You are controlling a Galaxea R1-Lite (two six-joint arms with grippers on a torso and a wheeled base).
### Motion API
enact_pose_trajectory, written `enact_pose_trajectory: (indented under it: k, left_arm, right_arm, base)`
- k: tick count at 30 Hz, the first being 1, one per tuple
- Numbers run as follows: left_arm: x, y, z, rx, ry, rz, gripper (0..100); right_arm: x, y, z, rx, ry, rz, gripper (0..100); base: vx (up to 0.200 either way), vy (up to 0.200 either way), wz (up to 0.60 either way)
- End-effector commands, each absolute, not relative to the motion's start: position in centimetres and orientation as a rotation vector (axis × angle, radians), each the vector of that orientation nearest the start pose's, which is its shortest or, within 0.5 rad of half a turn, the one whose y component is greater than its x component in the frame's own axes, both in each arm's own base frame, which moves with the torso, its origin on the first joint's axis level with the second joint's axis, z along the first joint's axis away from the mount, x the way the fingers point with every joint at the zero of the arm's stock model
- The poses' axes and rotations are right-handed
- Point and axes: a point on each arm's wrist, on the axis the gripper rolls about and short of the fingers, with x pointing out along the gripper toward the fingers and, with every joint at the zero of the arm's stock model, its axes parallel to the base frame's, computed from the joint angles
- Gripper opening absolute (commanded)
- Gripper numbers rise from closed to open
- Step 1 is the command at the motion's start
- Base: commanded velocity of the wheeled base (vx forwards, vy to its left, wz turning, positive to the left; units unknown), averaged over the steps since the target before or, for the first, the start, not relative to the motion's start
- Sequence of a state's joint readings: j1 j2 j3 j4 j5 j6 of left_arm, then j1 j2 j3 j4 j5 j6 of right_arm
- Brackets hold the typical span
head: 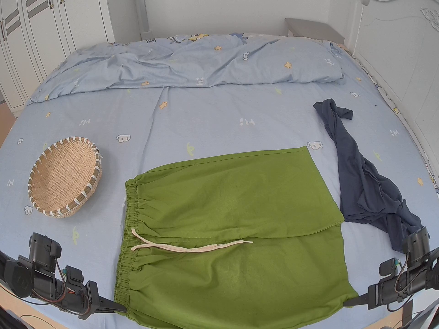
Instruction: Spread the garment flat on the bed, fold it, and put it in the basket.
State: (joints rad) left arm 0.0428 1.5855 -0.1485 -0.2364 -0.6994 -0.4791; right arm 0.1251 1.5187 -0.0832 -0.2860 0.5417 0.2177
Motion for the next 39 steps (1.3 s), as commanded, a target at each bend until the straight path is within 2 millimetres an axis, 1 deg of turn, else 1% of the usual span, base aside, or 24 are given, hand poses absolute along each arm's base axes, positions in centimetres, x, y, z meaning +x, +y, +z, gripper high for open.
enact_pose_trajectory:
  k: [1,2,3,5,6,8,11,14,15,16,17,19,20,22,26,27,28,31,32,33,37,39]
  left_arm:
    - [15.0,-1.5,10.2,-0.905,1.157,-0.325,0]
    - [15.0,-1.5,10.3,-0.905,1.158,-0.324,0]
    - [15.3,-1.5,11.4,-0.913,1.173,-0.315,0]
    - [15.7,-1.4,12.5,-0.923,1.206,-0.297,0]
    - [15.8,-1.4,12.6,-0.925,1.211,-0.295,0]
    - [16.3,-1.3,13.8,-0.927,1.220,-0.285,0]
    - [16.7,-1.1,14.9,-0.931,1.201,-0.286,0]
    - [17.2,-1.1,16.1,-0.932,1.189,-0.291,0]
    - [17.3,-1.1,16.2,-0.931,1.187,-0.292,0]
    - [17.8,-1.1,17.1,-0.932,1.181,-0.292,0]
    - [18.2,-1.1,17.4,-0.937,1.197,-0.287,0]
    - [19.4,-1.0,17.8,-0.947,1.228,-0.273,0]
    - [19.4,-1.0,17.8,-0.947,1.230,-0.272,0]
    - [20.9,-0.9,18.5,-0.954,1.245,-0.259,0]
    - [22.9,-0.5,18.9,-0.966,1.249,-0.250,0]
    - [23.1,-0.5,18.9,-0.968,1.250,-0.250,0]
    - [24.0,-0.3,18.9,-0.976,1.247,-0.251,0]
    - [25.5,0.3,19.1,-0.994,1.227,-0.255,0]
    - [25.5,0.4,19.1,-0.995,1.226,-0.254,0]
    - [26.3,0.7,19.1,-1.009,1.220,-0.258,0]
    - [28.0,1.1,19.2,-1.012,1.205,-0.271,0]
    - [28.8,0.9,19.5,-1.004,1.194,-0.284,0]
  right_arm:
    - [14.2,2.9,11.3,0.443,0.960,0.483,0]
    - [14.2,2.9,11.5,0.443,0.959,0.483,0]
    - [14.7,3.0,13.1,0.439,0.948,0.488,0]
    - [15.3,3.0,14.5,0.438,0.928,0.491,0]
    - [15.4,3.0,14.6,0.438,0.924,0.488,0]
    - [16.2,2.9,15.7,0.436,0.886,0.491,0]
    - [17.1,3.0,16.5,0.432,0.860,0.495,0]
    - [18.7,3.2,17.0,0.432,0.855,0.501,0]
    - [18.8,3.2,17.0,0.432,0.855,0.501,0]
    - [19.6,3.3,17.2,0.432,0.852,0.506,0]
    - [20.1,3.4,17.5,0.431,0.846,0.508,0]
    - [21.1,3.6,17.9,0.430,0.839,0.513,0]
    - [21.2,3.6,17.9,0.429,0.836,0.514,0]
    - [22.8,3.8,18.4,0.428,0.825,0.518,0]
    - [25.0,3.9,18.8,0.428,0.812,0.517,0]
    - [25.2,3.9,18.9,0.428,0.809,0.516,0]
    - [26.1,3.9,19.0,0.427,0.804,0.515,0]
    - [27.8,3.8,19.3,0.428,0.789,0.509,0]
    - [27.9,3.8,19.3,0.429,0.789,0.508,0]
    - [28.8,3.7,19.7,0.429,0.773,0.507,0]
    - [30.8,3.5,20.6,0.425,0.735,0.504,0]
    - [31.8,3.6,21.2,0.421,0.713,0.508,0]
  base:
    - [0.000,0.000,0.00]
    - [0.000,0.000,0.00]
    - [0.000,0.000,0.00]
    - [0.000,0.000,0.00]
    - [0.000,0.000,0.00]
    - [0.000,0.000,0.00]
    - [0.000,0.000,0.00]
    - [0.000,0.000,0.00]
    - [0.000,0.000,0.00]
    - [0.000,0.000,0.00]
    - [0.000,0.000,0.00]
    - [0.000,0.000,0.00]
    - [0.000,0.000,0.00]
    - [0.000,0.000,0.00]
    - [0.000,0.000,0.00]
    - [0.000,0.000,0.00]
    - [0.000,0.000,0.00]
    - [0.000,0.000,0.00]
    - [0.000,0.000,0.00]
    - [0.000,0.000,0.00]
    - [0.000,0.000,0.00]
    - [0.000,0.000,0.00]
